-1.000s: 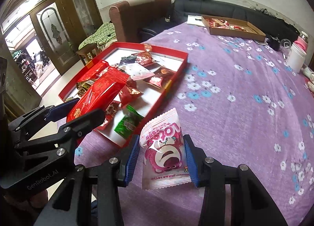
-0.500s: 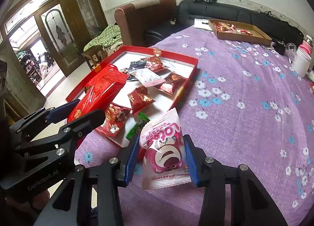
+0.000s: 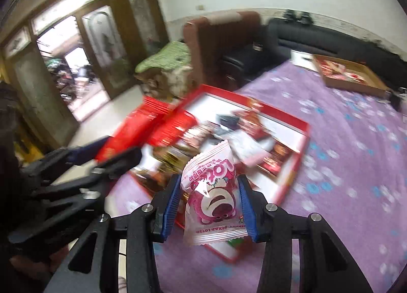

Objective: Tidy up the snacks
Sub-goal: 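Carry red pack with left gripper while right carries pink bag toward tray, then lower red pack into tray with left gripper while right lowers pink bag there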

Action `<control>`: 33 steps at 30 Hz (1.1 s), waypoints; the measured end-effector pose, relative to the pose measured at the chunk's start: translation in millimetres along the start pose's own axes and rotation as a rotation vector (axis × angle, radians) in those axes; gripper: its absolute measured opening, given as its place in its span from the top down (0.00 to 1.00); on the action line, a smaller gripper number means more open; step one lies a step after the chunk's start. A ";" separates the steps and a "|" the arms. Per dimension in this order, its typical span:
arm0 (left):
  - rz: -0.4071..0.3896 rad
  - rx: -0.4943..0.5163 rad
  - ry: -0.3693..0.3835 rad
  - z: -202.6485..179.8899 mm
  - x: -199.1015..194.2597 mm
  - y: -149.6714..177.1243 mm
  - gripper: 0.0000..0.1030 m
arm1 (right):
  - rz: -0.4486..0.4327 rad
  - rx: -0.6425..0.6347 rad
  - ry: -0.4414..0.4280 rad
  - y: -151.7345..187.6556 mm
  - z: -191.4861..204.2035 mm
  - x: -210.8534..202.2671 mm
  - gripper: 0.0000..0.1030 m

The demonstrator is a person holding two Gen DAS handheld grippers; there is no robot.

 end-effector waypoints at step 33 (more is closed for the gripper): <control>0.037 0.087 -0.333 -44.8 76.8 -4.5 0.55 | -0.056 0.223 -0.047 -17.8 -105.5 66.3 0.55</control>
Point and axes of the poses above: each gripper's, at about its wrist camera, not at the fingertips, and x roughly the way its jaws point, z to its left, y to its underside, the point moved 4 cm from there along x, roughly the way its jaws point, and after that the axes turned 10 degrees about -y, right-handed, at the moved point
